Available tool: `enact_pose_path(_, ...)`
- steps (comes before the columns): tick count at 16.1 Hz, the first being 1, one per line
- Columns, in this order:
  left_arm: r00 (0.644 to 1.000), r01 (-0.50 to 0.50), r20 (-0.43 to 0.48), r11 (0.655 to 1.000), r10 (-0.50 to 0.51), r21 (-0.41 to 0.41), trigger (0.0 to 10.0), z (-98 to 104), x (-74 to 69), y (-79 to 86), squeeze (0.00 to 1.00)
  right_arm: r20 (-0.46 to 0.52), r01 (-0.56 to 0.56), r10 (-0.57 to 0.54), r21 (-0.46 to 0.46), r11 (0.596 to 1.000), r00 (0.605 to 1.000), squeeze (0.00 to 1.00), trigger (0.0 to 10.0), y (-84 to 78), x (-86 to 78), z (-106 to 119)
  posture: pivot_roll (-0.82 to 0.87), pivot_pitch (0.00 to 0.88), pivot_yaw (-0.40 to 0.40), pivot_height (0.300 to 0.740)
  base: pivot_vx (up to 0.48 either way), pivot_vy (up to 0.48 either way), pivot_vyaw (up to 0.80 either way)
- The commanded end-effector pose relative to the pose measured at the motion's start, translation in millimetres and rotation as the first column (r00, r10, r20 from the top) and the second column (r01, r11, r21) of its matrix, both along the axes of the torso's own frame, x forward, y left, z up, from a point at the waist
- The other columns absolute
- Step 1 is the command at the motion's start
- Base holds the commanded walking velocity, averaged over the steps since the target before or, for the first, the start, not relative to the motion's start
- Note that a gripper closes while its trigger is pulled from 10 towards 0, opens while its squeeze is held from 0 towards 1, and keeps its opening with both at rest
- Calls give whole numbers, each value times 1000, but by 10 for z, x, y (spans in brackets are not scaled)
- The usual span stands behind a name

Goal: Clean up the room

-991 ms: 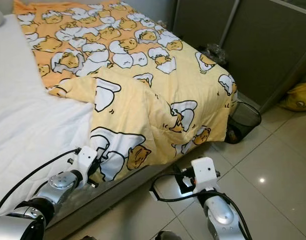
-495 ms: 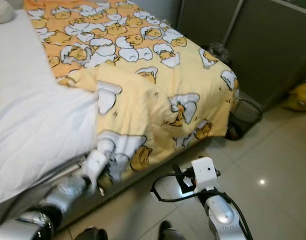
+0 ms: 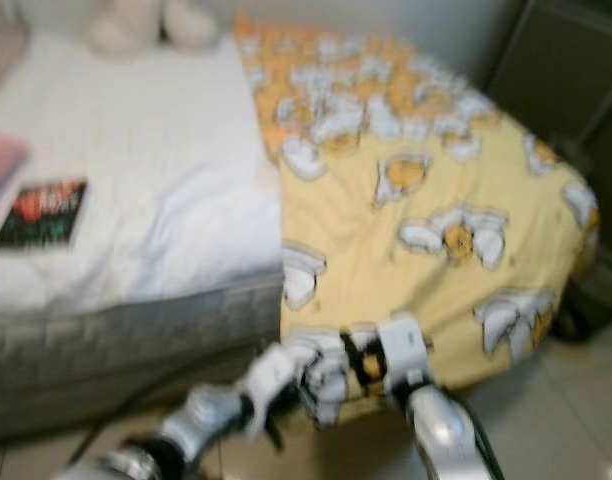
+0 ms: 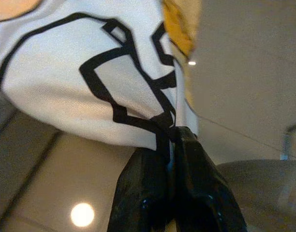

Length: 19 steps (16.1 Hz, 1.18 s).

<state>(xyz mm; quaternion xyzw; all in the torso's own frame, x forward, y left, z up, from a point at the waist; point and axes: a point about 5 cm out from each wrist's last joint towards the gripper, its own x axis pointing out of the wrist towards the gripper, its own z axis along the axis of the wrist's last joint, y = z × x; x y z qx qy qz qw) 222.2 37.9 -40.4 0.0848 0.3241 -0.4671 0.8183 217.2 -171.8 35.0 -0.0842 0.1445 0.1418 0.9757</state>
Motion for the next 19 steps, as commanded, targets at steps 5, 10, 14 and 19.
enact_pose_path(5,962,-16,-271,981,-37,-192,10000,-66,-316,-276,0,-41,-15,13,-27,1000,999,0,10000,-36,-88,-78,-119,0,-44,740,0,0,0)
enact_pose_path(10,944,290,-129,950,-304,-119,10000,-50,-445,-401,0,-54,-47,45,-34,998,998,0,10000,-37,-104,-75,-122,0,-63,740,0,0,0)
enact_pose_path(14,917,389,-43,911,-398,-135,10000,62,-389,-507,1000,-66,-69,66,-42,997,996,0,10000,-65,-116,-73,-126,0,-72,740,0,0,0)
enact_pose_path(19,910,378,-23,851,-414,-366,10000,404,-142,-664,1000,-82,-94,91,-41,995,993,0,10000,-54,-127,-92,-121,0,-72,740,0,0,0)
